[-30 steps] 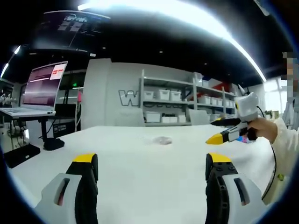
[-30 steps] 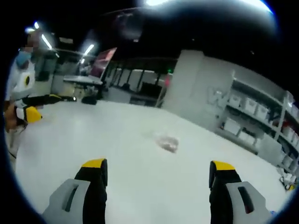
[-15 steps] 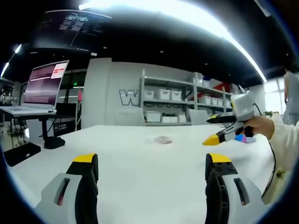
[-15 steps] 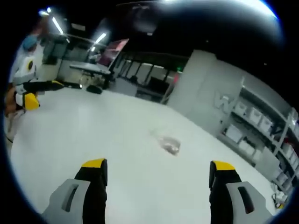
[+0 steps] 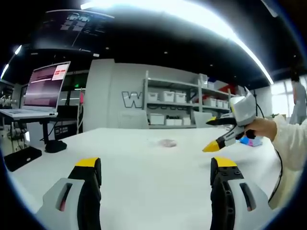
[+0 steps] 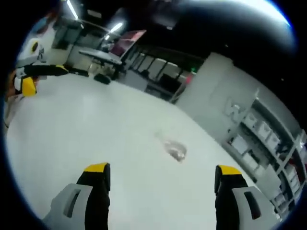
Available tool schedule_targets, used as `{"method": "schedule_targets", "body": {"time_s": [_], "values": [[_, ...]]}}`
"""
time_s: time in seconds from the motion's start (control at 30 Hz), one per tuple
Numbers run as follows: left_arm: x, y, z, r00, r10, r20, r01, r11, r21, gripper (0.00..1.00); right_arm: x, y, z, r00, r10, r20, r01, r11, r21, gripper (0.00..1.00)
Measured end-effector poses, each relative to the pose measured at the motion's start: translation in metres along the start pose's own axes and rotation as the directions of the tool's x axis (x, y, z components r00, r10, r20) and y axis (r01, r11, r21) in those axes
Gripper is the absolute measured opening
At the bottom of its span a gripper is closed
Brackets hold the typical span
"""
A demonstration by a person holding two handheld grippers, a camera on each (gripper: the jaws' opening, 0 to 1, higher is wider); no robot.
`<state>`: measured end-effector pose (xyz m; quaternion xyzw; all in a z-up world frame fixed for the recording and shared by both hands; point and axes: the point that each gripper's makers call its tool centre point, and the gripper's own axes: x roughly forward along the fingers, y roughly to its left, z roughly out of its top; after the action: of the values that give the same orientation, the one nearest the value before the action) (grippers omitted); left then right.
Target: Open the resealable bag by pulling the two sides of the seal apart until the entire bag opening is separated and visibly accessible.
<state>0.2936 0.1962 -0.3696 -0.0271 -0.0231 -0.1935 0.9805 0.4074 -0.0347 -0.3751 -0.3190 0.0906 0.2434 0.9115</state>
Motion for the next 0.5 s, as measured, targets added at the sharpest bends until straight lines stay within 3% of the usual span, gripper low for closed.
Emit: {"method": "schedule_targets", "body": {"time_s": [0.1, 0.5], "values": [[0.000, 0.000, 0.001, 1.000, 0.000, 0.003, 0.000, 1.000, 0.002, 0.93, 0.005, -0.003, 0.003, 1.000, -0.001, 0.029, 0.000, 0.999, 0.037, 0.94], [0.000, 0.000, 0.003, 1.000, -0.003, 0.007, 0.003, 1.000, 0.002, 0.93, 0.019, -0.012, -0.007, 1.000, -0.030, 0.007, 0.029, 0.995, 0.092, 0.89]]}}
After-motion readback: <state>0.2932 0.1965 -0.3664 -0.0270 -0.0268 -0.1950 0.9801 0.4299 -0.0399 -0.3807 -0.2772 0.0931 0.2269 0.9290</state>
